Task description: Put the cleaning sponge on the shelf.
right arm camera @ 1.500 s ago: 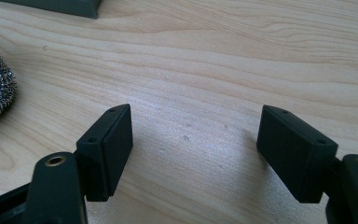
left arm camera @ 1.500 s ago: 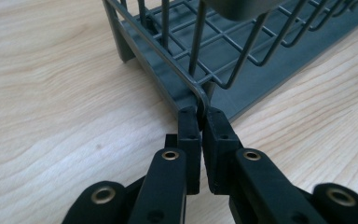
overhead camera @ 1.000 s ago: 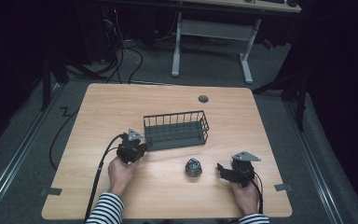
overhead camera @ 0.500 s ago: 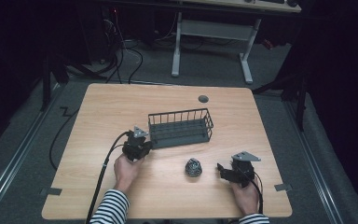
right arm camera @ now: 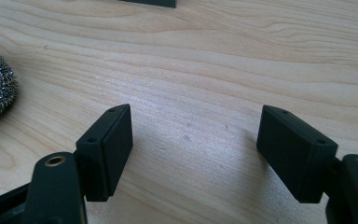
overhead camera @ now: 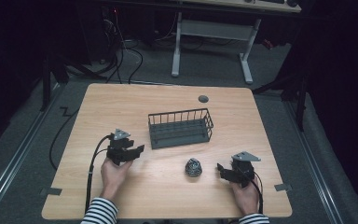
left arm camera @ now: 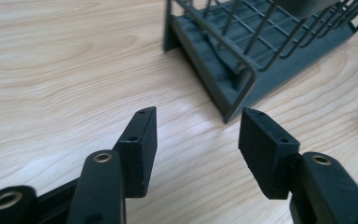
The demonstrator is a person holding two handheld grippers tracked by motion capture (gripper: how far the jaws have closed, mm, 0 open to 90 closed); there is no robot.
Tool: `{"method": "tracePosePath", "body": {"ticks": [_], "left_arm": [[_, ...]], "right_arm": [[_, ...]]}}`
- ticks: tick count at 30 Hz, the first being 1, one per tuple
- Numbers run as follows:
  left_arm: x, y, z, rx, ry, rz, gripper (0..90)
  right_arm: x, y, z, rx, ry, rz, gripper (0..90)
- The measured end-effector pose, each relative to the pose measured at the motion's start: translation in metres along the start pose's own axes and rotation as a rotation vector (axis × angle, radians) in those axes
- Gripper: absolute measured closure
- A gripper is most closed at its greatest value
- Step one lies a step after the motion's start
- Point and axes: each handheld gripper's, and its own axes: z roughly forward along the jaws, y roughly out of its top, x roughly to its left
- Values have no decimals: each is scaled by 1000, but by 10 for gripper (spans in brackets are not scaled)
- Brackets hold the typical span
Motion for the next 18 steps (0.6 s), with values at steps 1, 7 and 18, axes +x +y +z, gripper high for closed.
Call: {"method": "tracePosePath", "body": {"ticks": [1,7,18], "left_arm": [[2,-2,-3,2,10,-2,458],[12,-20,-18,-12,59,3,436],[24,-47,-25,12,132,11,397]], "right_arm": [[0,0,0,0,0,-1,270],[0,0,0,-1,1,-1,270],[0,0,0,1,3,-2,267]]}}
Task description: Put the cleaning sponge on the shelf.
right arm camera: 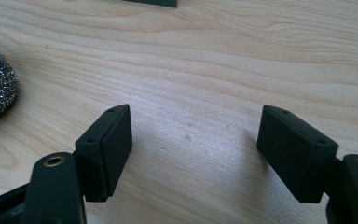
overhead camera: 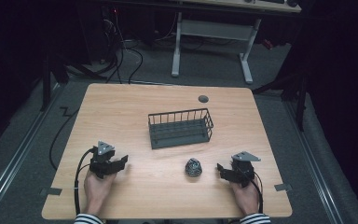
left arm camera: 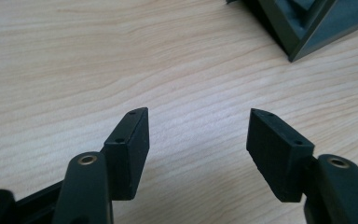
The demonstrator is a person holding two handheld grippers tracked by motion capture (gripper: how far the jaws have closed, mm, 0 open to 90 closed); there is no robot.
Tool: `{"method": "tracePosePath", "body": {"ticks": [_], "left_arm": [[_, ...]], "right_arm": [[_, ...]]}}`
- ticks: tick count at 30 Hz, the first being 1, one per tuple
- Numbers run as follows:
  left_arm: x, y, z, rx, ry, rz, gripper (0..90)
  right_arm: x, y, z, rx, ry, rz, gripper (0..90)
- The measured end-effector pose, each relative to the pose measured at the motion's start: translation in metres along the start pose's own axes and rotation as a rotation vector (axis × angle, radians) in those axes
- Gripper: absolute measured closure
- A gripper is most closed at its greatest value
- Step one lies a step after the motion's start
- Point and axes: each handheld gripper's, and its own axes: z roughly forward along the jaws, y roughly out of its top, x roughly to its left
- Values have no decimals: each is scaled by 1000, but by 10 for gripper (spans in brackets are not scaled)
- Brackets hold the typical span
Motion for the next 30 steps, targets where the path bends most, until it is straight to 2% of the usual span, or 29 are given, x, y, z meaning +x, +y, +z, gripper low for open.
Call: {"method": "tracePosePath", "body": {"ticks": [6,11,16,23,27,30], "left_arm": [[2,-7,1,4,41,-1,376],[5,-14,3,7,68,-20,372],[7,-16,3,-13,69,-42,367],[5,-17,4,-14,81,-32,348],[1,-16,6,-2,103,-2,331],[1,-16,6,-2,98,-3,325]], "right_arm": [[0,0,0,1,-1,-1,264],[1,0,0,0,-2,3,264],[0,0,0,4,11,-7,256],[-1,0,-1,9,26,-21,256],[2,-1,-3,14,49,-46,259],[5,-2,-8,6,61,-64,259]]}}
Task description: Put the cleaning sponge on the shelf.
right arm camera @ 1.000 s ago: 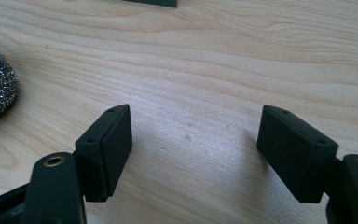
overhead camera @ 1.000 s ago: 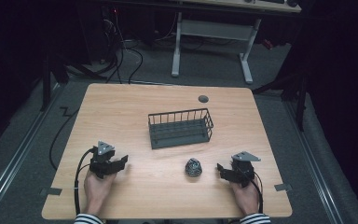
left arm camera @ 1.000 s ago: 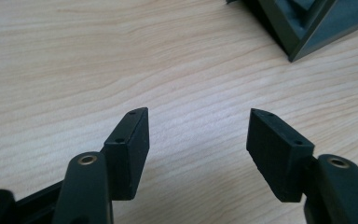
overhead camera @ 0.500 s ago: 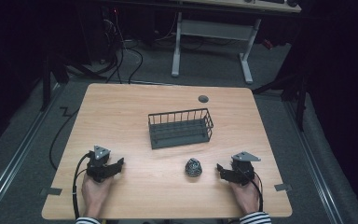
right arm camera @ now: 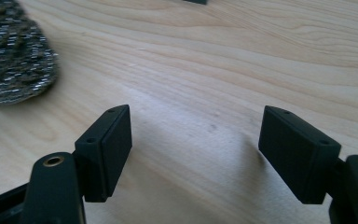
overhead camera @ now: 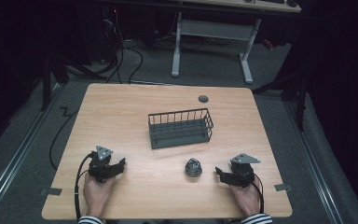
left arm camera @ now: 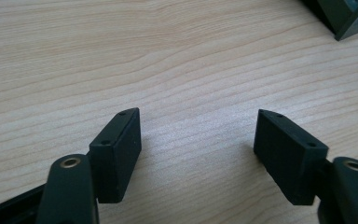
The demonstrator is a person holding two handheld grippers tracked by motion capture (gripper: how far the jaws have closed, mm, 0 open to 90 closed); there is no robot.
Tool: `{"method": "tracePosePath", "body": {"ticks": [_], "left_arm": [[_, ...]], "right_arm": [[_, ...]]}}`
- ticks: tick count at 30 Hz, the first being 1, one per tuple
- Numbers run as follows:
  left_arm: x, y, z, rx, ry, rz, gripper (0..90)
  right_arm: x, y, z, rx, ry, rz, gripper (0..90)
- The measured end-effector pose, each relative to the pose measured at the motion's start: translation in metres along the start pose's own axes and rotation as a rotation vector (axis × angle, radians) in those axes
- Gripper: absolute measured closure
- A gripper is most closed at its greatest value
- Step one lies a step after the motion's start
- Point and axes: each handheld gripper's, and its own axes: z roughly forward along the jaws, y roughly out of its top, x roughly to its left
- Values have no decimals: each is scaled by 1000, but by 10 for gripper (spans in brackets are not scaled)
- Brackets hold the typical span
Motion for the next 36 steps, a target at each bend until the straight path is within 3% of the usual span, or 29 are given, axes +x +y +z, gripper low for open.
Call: {"method": "tracePosePath", "body": {"ticks": [4,10,18,22,30,36], "left_arm": [[0,0,0,0,2,1,319],[0,0,0,1,-4,2,306],[-1,0,0,3,-4,7,293],[-1,0,0,3,-4,7,291],[-1,0,0,3,-5,6,290],[-1,0,0,3,-4,7,289]], "right_arm": [[5,0,-4,-3,28,-16,258],[24,0,-16,-38,93,-61,248],[48,9,-18,-68,157,-123,246],[59,15,-15,-65,183,-156,247],[72,28,-1,-40,227,-172,250],[79,36,12,-25,215,-179,269]]}}
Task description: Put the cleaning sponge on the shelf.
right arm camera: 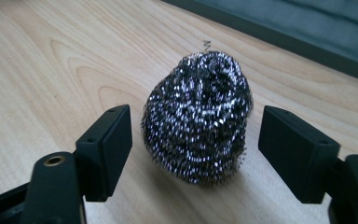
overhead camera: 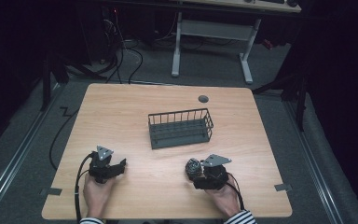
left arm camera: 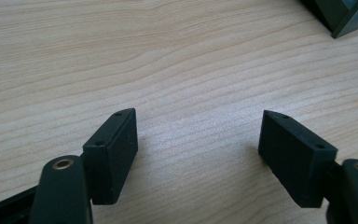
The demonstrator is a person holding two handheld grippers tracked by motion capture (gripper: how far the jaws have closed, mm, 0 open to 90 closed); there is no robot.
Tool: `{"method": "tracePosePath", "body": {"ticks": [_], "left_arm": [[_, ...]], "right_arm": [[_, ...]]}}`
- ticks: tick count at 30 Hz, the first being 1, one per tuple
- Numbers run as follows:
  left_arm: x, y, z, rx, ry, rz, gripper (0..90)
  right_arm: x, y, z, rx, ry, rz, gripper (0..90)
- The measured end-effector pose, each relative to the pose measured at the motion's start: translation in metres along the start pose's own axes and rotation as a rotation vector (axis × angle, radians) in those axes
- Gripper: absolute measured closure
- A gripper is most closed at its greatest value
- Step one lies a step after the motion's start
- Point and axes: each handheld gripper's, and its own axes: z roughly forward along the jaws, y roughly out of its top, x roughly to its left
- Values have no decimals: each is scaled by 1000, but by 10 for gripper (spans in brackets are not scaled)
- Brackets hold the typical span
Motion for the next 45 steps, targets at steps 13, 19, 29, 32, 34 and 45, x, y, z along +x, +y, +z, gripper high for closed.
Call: {"method": "tracePosePath", "body": {"ticks": [13,19,29,32,34,45], "left_arm": [[0,0,0,3,-4,4,277],[0,0,0,3,-5,4,275],[0,0,0,3,-5,4,275],[0,0,0,3,-5,4,276],[0,0,0,3,-5,4,276],[0,0,0,2,-6,2,280]], "right_arm": [[4,2,7,0,-12,-7,393],[2,2,6,-1,-2,0,418],[-1,7,5,-2,51,29,451],[-1,8,4,-3,64,28,458],[-1,8,3,-4,69,33,460],[-1,21,-10,-58,69,23,468]]}}
